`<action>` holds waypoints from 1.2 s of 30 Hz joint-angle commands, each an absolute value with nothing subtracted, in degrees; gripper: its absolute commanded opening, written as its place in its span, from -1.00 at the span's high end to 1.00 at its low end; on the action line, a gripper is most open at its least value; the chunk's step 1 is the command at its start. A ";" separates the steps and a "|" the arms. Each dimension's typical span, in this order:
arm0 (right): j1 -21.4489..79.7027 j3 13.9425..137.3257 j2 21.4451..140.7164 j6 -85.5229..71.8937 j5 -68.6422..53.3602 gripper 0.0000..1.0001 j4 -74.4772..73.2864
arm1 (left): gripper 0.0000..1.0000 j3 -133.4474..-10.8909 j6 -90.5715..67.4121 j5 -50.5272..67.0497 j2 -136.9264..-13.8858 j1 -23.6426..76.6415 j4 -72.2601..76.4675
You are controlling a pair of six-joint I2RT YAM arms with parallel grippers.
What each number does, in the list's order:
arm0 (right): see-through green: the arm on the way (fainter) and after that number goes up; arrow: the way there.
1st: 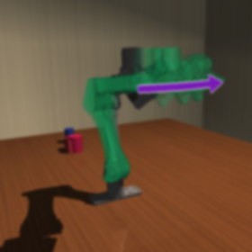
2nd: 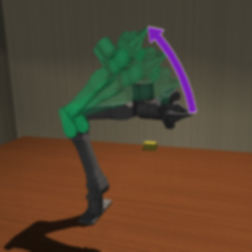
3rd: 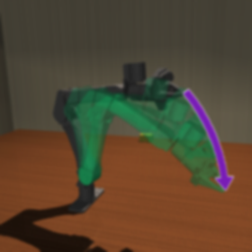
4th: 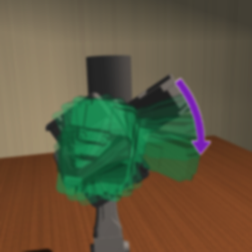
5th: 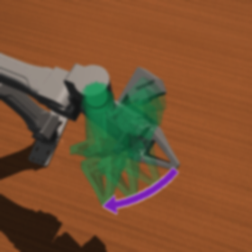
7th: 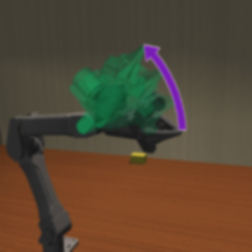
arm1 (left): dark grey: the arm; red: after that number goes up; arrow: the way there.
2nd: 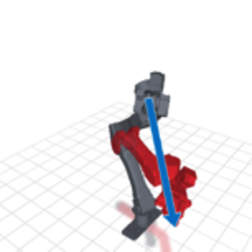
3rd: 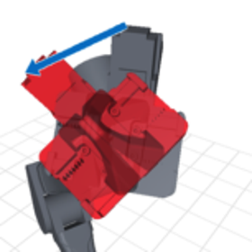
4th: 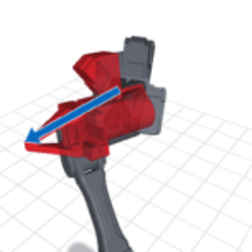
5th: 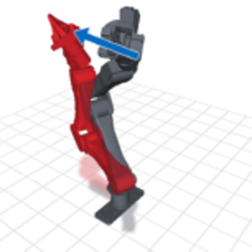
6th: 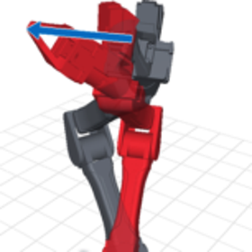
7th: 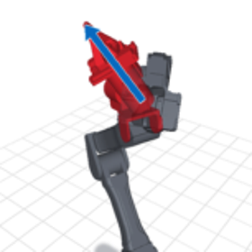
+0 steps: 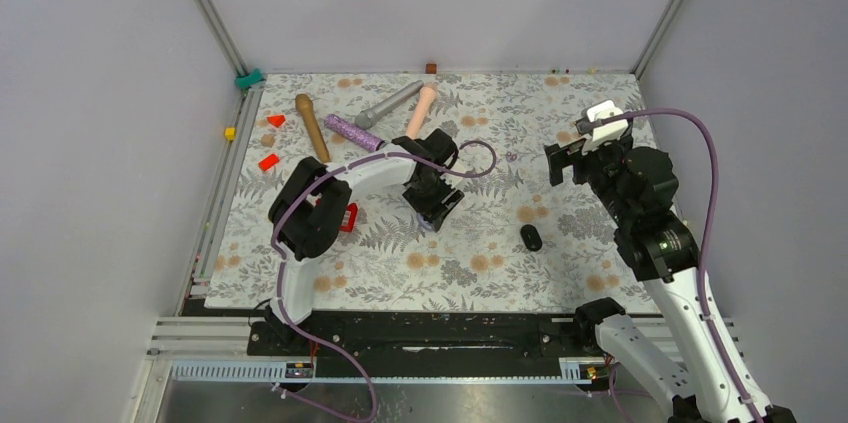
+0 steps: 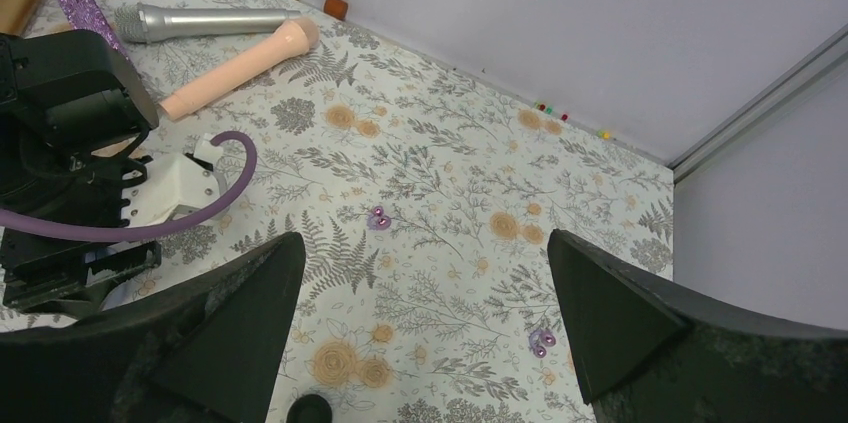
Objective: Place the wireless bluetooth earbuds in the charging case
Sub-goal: Pick up the charging case at the center of the board.
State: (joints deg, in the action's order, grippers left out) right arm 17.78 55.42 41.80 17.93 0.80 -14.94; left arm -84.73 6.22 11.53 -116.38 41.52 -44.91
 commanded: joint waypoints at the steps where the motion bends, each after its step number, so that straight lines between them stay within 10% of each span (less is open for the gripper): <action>1: 17.58 57.35 42.83 15.85 0.18 -0.99 -15.63 | 0.02 -84.38 7.01 12.39 -115.60 41.67 -44.30; 15: 11.88 65.91 57.30 -10.57 6.70 -0.99 -20.83 | 0.03 -81.66 14.50 12.80 -96.61 41.63 -35.64; 29: 11.61 66.27 76.87 -25.06 -41.92 -0.65 -16.11 | 0.01 -81.27 17.23 19.77 -88.44 46.02 -31.25; 36: 17.40 64.38 77.94 -22.50 -46.78 -0.60 -15.45 | 0.01 -82.46 14.99 21.27 -90.19 48.05 -31.16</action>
